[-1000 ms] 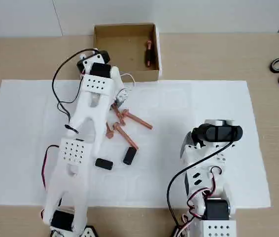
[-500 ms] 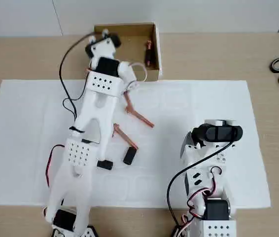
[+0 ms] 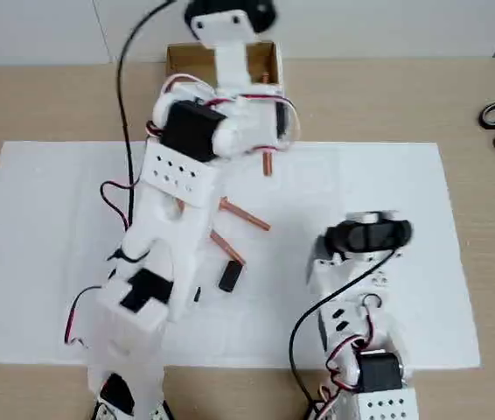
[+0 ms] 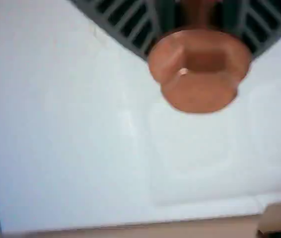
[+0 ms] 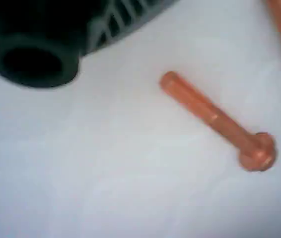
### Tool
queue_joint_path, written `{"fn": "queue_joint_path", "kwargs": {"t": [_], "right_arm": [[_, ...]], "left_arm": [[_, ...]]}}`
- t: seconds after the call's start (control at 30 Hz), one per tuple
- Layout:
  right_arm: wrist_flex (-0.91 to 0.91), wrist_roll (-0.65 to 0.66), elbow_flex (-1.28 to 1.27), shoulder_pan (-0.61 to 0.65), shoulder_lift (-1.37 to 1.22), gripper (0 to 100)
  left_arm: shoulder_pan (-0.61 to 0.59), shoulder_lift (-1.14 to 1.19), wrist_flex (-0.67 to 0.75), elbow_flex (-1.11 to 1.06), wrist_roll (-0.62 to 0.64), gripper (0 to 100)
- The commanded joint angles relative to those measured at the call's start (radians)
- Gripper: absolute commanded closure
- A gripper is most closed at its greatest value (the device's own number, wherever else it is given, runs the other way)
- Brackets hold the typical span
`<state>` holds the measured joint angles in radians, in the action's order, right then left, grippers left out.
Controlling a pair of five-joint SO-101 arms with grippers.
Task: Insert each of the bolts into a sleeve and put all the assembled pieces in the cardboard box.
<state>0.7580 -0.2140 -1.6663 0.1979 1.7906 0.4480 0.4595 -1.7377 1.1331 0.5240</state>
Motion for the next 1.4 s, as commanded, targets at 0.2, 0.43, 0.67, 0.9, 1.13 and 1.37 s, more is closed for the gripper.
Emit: {"fn": "queue_joint_path", "kwargs": {"t": [0.2,0.43,0.67,0.9,1.13,1.37], "right_arm": [[-0.002,0.080,0.091,0.062,0.024,99.5],[-0.007,0.152,0.181,0.061,0.025,99.5],[-0.248,0.153,0.195,0.061,0.025,99.4],[-0.512,0.187,0.066,0.065,0.025,99.4],[-0.644,0.453,-0.015,0.226,0.022,99.4],[-0.642,0.457,-0.017,0.277,0.022,99.4]], "left_arm": [[0.037,-0.552,-0.012,-0.585,-0.017,99],[0.037,-0.887,0.292,-0.954,-0.023,99],[0.037,-1.224,0.741,-1.419,-0.121,99],[0.038,-1.505,1.350,-1.897,-0.269,99],[0.043,-1.577,1.617,-2.037,-0.319,99],[0.046,-1.583,1.554,-2.046,-0.318,99]]}}
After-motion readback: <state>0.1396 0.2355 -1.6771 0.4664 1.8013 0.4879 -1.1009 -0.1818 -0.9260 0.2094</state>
